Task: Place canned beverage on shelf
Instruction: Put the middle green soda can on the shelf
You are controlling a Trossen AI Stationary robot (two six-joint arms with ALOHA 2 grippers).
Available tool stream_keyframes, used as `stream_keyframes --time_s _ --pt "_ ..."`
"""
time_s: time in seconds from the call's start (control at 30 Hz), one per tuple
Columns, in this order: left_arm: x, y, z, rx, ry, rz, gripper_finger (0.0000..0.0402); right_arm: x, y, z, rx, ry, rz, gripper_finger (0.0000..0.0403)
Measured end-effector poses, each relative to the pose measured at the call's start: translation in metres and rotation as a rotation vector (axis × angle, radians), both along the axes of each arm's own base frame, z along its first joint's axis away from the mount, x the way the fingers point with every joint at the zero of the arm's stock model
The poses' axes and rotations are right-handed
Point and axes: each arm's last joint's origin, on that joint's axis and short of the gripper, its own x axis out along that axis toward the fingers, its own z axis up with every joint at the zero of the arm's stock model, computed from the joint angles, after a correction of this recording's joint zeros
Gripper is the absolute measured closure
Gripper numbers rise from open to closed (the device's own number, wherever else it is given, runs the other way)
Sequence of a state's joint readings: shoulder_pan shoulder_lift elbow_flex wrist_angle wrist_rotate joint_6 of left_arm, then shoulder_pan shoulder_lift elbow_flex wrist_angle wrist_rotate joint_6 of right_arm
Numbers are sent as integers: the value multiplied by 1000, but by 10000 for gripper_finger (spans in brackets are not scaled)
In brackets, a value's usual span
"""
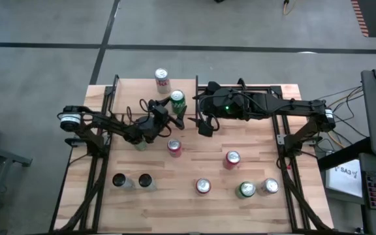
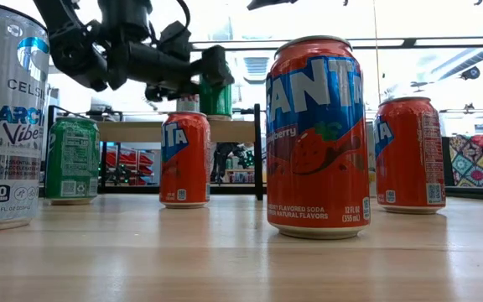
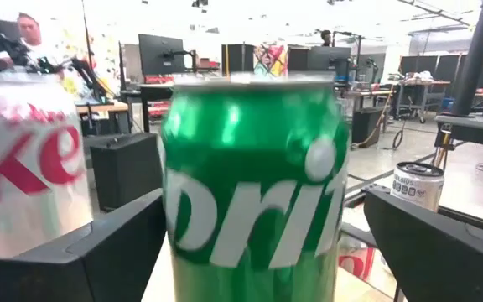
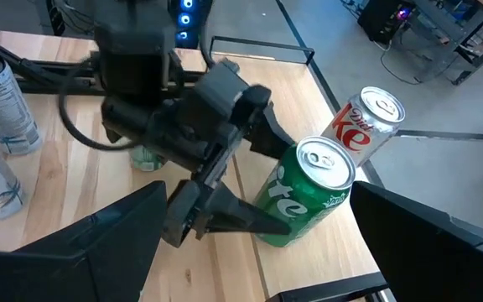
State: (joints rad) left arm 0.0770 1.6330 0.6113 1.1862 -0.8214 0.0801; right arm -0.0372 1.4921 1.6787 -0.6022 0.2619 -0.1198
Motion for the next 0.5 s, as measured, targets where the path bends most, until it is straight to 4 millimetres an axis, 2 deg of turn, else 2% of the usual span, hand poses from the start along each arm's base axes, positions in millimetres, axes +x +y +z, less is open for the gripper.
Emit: stream_keyframes --time_s 0.33,0.5 --pt "-13 -6 22 6 77 -5 20 -1 1 -2 27 8 -13 38" --pt "-28 -12 38 42 177 45 20 -1 1 -2 22 14 -10 38"
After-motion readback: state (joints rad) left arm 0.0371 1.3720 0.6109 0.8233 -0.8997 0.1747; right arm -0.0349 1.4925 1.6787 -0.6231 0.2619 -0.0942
